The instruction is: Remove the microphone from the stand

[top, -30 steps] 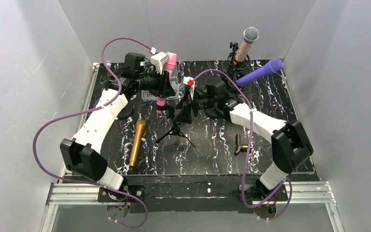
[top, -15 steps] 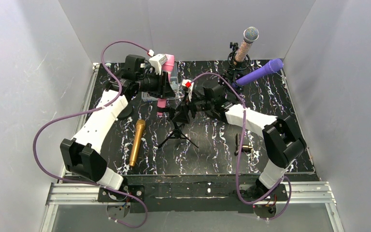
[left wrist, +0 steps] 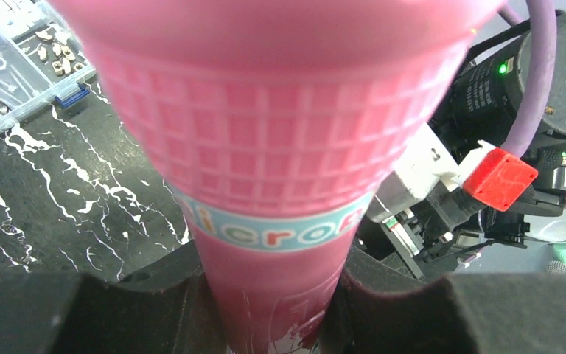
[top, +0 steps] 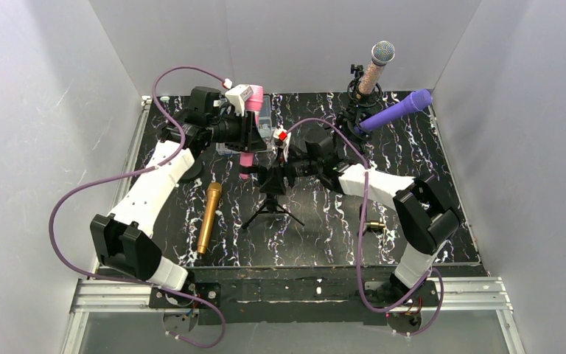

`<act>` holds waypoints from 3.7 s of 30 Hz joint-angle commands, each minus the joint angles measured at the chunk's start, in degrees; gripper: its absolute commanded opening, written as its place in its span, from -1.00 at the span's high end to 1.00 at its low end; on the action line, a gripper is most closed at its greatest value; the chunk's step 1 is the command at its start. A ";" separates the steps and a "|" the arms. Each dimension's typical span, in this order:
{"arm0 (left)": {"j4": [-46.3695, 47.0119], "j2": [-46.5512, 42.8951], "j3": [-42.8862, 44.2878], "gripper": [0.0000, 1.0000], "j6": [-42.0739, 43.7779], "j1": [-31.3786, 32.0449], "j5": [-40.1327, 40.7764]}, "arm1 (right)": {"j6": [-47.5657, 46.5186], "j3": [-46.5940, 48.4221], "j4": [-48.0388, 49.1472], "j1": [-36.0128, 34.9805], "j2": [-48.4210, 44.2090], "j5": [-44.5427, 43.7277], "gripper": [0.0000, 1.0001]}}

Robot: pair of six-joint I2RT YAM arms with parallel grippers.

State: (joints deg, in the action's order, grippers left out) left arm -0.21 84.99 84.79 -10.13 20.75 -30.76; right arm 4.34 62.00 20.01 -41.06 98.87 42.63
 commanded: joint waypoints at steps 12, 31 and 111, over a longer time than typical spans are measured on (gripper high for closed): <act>1.00 -4.45 -2.34 1.00 -2.46 0.19 -0.71 | -0.52 -0.39 3.28 -1.05 2.07 1.22 0.56; -11.82 -1.92 2.25 1.00 8.62 1.59 13.32 | -11.22 -2.11 -4.01 -3.82 -2.03 -10.80 0.97; -11.70 4.39 18.29 1.00 14.22 6.04 23.31 | -21.21 -5.31 -6.04 -7.72 -4.02 -17.67 0.97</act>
State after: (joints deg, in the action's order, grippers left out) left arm -11.09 89.93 100.33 2.15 27.75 -9.06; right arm -12.43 57.41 17.50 -48.49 94.59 27.83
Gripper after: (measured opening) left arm 0.353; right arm 0.285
